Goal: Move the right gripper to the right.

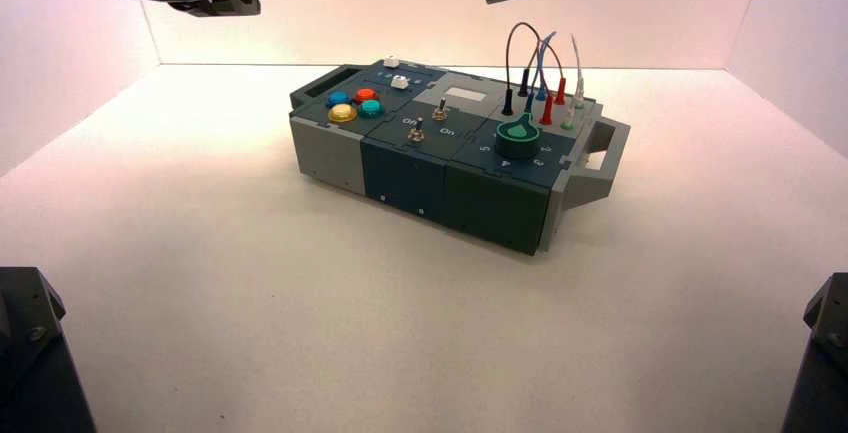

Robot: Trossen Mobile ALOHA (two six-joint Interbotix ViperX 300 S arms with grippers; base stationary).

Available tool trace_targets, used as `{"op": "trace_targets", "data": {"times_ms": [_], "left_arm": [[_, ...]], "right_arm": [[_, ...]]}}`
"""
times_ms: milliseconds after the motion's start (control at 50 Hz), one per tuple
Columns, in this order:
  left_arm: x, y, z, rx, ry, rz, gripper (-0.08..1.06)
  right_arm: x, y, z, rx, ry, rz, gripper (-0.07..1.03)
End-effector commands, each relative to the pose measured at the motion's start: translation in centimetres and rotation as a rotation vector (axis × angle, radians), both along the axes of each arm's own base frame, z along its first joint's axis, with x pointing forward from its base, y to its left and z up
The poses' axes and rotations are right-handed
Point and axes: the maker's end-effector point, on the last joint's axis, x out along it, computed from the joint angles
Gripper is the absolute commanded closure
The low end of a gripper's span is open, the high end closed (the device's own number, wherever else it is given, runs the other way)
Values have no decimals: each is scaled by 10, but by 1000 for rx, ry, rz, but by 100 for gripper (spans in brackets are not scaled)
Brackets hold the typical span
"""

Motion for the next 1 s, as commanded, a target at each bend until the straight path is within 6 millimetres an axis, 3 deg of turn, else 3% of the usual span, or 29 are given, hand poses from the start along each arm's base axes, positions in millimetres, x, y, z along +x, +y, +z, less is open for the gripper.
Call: {"op": "trace_targets", "data": {"times_ms": [20,660,840,1000], "left_arm": [[7,-2,14,-8,-44,-1,101],[7,-2,15,-10,-48,-1,101],[7,-2,15,-9,-47,-1,101],[7,-2,15,-9,-47,-1,101]], "right_arm": [[2,2,14,23,-32,-3,93],[8,-4,8,14,-33,-24,93],[13,-23,4,8,-29,-74,93],[19,-52,4,7,-29,-151,93]]}}
